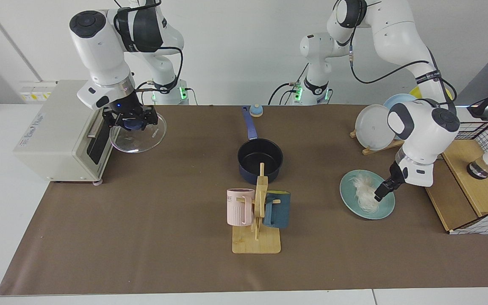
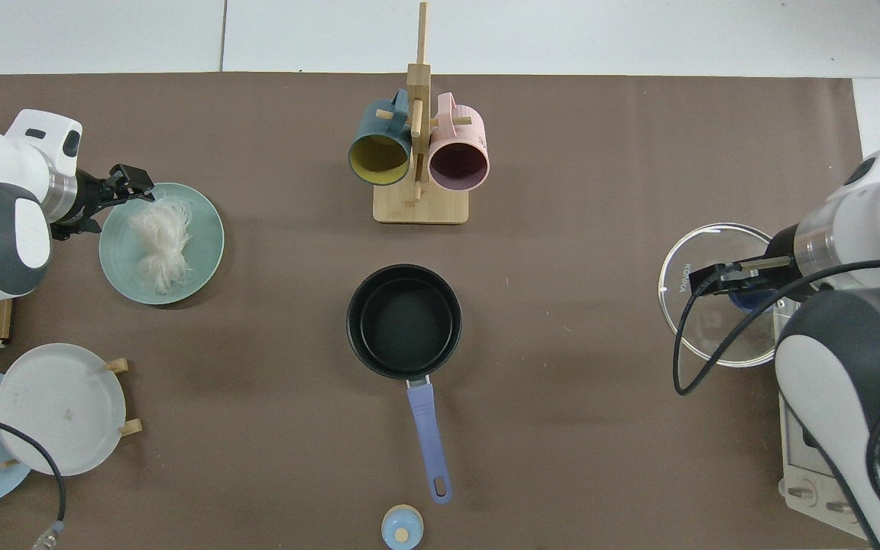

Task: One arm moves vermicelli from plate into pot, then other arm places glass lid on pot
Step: 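Grasp the white vermicelli on the teal plate with the left gripper, then carry the vermicelli over the black pot and release it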

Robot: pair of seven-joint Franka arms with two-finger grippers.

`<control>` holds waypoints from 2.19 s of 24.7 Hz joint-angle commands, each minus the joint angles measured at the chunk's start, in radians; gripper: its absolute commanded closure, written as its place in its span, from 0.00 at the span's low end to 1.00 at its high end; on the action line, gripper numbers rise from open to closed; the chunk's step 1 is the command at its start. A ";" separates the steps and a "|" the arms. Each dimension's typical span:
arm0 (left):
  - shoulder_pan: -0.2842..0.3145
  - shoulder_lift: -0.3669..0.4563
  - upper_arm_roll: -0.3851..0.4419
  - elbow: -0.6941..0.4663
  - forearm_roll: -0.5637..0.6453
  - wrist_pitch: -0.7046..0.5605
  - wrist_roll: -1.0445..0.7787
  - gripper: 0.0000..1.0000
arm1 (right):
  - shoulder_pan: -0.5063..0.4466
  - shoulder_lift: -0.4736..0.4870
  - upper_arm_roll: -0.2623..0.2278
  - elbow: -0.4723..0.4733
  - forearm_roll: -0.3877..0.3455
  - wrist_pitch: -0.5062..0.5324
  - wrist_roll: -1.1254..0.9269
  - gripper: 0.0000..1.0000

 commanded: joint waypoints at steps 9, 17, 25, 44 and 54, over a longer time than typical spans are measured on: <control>-0.034 -0.019 -0.012 -0.103 0.082 0.054 0.177 0.00 | -0.014 0.002 -0.002 0.041 0.023 -0.029 -0.037 0.98; -0.033 -0.021 -0.021 -0.146 0.070 0.060 0.244 0.01 | -0.002 -0.009 -0.002 0.036 0.021 -0.066 -0.080 0.98; -0.031 -0.016 -0.021 -0.149 0.062 0.070 0.231 0.92 | -0.008 -0.004 -0.002 0.035 0.007 -0.035 -0.093 0.98; -0.048 -0.117 -0.068 0.009 0.064 -0.190 0.153 1.00 | 0.004 -0.078 -0.004 0.050 0.012 -0.192 -0.239 0.98; -0.051 -0.281 -0.323 0.018 0.077 -0.335 -0.103 1.00 | 0.015 -0.072 -0.001 0.046 0.017 -0.170 -0.227 1.00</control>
